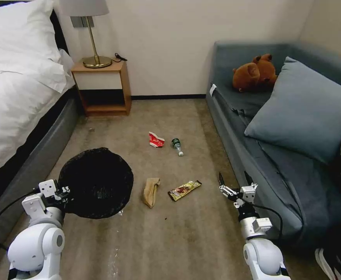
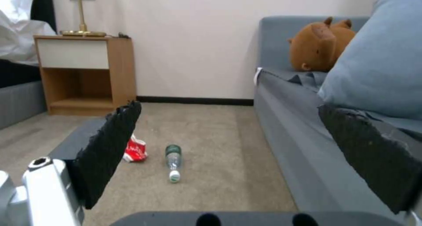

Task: Pick up the trash bin, then pick up the garbage on the floor and place it into the trash bin.

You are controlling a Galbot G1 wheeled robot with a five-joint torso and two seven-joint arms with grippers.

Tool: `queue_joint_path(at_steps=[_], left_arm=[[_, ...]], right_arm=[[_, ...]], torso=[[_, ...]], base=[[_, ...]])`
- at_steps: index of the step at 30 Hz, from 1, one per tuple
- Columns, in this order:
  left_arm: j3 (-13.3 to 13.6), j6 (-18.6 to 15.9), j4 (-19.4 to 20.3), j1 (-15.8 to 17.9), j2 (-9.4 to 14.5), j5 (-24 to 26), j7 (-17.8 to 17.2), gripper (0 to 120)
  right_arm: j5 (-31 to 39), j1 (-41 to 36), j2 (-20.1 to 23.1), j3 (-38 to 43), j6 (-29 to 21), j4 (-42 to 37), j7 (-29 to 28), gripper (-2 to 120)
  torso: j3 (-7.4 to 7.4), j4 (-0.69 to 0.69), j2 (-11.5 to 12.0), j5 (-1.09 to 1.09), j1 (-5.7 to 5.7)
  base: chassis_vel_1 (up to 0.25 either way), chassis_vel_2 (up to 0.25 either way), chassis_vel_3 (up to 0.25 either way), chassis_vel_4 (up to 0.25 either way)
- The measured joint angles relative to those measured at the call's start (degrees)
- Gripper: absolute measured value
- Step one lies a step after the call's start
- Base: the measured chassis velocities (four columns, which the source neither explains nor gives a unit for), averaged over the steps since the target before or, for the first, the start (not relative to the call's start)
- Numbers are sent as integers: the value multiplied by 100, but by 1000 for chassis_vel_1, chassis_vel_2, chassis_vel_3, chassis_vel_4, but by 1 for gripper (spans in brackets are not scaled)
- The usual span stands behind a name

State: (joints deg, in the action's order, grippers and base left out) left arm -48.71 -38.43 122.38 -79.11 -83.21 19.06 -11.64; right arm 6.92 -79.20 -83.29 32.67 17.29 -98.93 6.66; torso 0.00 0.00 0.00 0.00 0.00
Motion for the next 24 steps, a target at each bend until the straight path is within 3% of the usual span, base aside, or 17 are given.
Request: queue_joint_path(at_steps=[24], left_arm=[[-15, 45, -97, 19, -15, -9, 2, 2]], right_arm=[[60, 32, 15, 15, 26, 188, 42, 100]], torso=[[0, 0, 0, 0, 0]], base=[[-55, 69, 67, -69]])
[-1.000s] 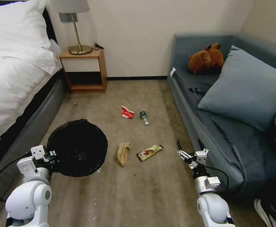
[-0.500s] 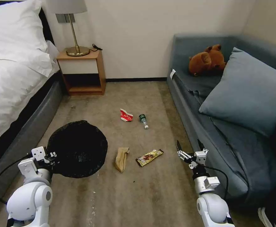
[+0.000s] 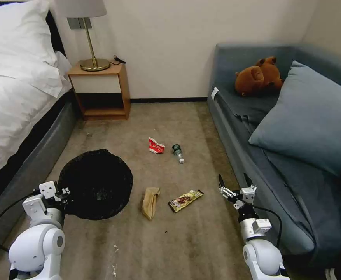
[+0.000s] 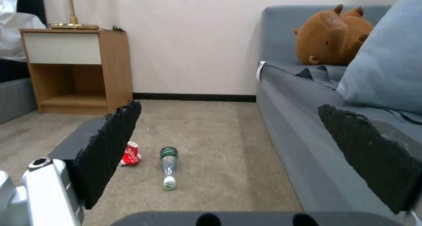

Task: Pick up the trash bin, then pick up the garbage on the floor and place it into the trash bin.

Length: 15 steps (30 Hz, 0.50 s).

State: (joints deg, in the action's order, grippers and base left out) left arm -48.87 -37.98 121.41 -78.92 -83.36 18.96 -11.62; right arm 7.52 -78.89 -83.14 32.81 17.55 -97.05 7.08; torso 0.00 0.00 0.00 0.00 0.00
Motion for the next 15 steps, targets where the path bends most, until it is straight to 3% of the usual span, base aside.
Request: queue_joint_path(at_steps=[15], left_arm=[[-7, 84, -83, 42, -8, -31, 45, 2]], right_arm=[[26, 3, 23, -26, -15, 80, 113, 100]], torso=[[0, 1, 0, 0, 0]], base=[[-78, 64, 70, -68]])
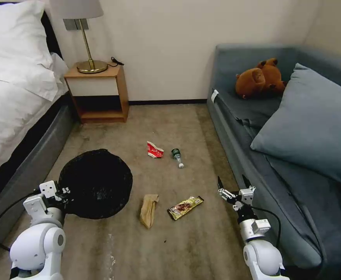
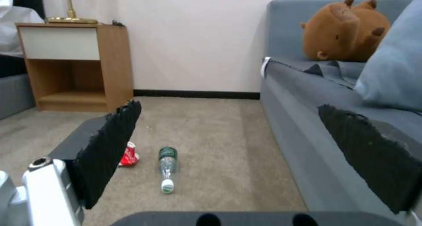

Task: Pick up the trash bin, then pick up the garbage on the floor and place it into the trash bin.

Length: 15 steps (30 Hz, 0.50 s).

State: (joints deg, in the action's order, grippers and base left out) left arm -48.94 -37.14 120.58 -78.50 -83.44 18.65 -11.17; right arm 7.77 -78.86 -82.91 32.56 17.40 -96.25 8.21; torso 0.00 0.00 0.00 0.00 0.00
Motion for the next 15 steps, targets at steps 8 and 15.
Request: queue_joint_path(at_steps=[8, 15], left_arm=[[5, 32, -40, 39, -5, -7, 14, 2], [-15, 39, -81, 48, 10, -5, 33, 2]], right_arm=[[-3, 30, 55, -177, -24, 116, -11, 100], [-30, 84, 69, -248, -94, 151, -20, 100]], torso=[[0, 0, 0, 0, 0], [0, 0, 0, 0, 0]], base=[[-41, 45, 45, -49], [0, 0, 0, 0]])
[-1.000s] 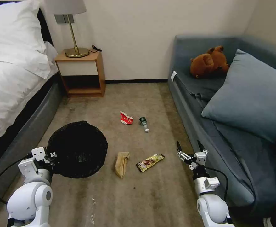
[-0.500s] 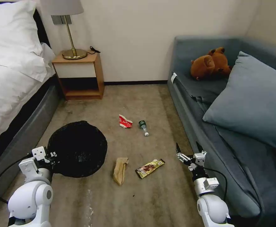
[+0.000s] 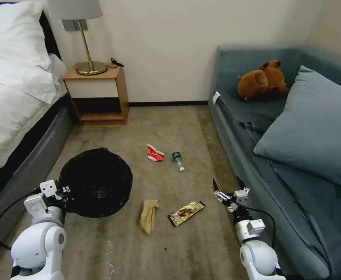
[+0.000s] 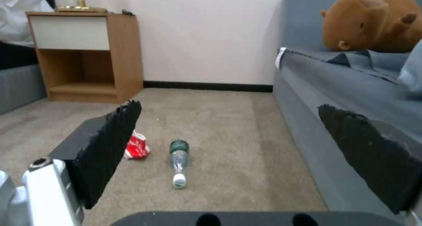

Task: Pick up the trash bin, then pick up the garbage on the floor and place it into the trash bin.

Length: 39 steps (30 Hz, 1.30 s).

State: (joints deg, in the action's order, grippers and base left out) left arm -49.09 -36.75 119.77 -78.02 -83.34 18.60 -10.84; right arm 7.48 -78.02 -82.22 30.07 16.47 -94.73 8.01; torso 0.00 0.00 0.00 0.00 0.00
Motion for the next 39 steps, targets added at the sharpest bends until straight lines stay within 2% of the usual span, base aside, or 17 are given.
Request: queue_joint_path(at_steps=[11, 18, 23, 24, 26, 27, 29, 31, 34, 35, 38, 39], left_arm=[[-23, 17, -40, 10, 7, 10, 17, 2], [-33, 18, 14, -20, 2, -1, 17, 2], [-29, 12, 74, -47, -63, -45, 5, 2], [-29, 12, 74, -47, -63, -45, 5, 2], [-29, 4, 105, -64, -80, -66, 4, 2], [-29, 4, 105, -64, -80, -66, 4, 2], [-37, 1, 130, -90, -91, -83, -5, 2], [-38, 1, 137, -108, -99, -87, -9, 2], [-38, 0, 153, -145, -129, -103, -12, 2], [-38, 0, 153, -145, -129, -103, -12, 2], [-23, 0, 170, -146, -147, -110, -12, 2], [-23, 0, 170, -146, -147, -110, -12, 2]], right_arm=[[-65, 143, 91, -468, 12, 308, -82, 100], [98, 377, 284, -1025, -285, 630, -292, 100], [462, 560, 316, -1464, -936, 880, -586, 100], [462, 560, 316, -1464, -936, 880, -586, 100], [655, 645, 260, -1623, -1266, 936, -867, 100], [655, 645, 260, -1623, -1266, 936, -867, 100], [867, 670, 241, -1702, -1956, 873, -1022, 100], [939, 675, 239, -1726, -2158, 841, -1036, 100], [1180, 714, 161, -1746, -2883, 777, -1257, 100], [1180, 714, 161, -1746, -2883, 777, -1257, 100], [1334, 783, 31, -1733, -3432, 843, -1677, 100], [1334, 783, 31, -1733, -3432, 843, -1677, 100]], torso=[[0, 0, 0, 0, 0], [0, 0, 0, 0, 0], [0, 0, 0, 0, 0], [0, 0, 0, 0, 0], [0, 0, 0, 0, 0], [0, 0, 0, 0, 0], [0, 0, 0, 0, 0], [0, 0, 0, 0, 0], [0, 0, 0, 1, 0], [0, 0, 0, 1, 0], [0, 0, 0, 0, 0], [0, 0, 0, 0, 0]], base=[[0, 0, 0, 0], [0, 0, 0, 0], [0, 0, 0, 0], [0, 0, 0, 0], [0, 0, 0, 0], [0, 0, 0, 0], [0, 0, 0, 0], [0, 0, 0, 0], [0, 0, 0, 0], [0, 0, 0, 0], [0, 0, 0, 0], [0, 0, 0, 0]])
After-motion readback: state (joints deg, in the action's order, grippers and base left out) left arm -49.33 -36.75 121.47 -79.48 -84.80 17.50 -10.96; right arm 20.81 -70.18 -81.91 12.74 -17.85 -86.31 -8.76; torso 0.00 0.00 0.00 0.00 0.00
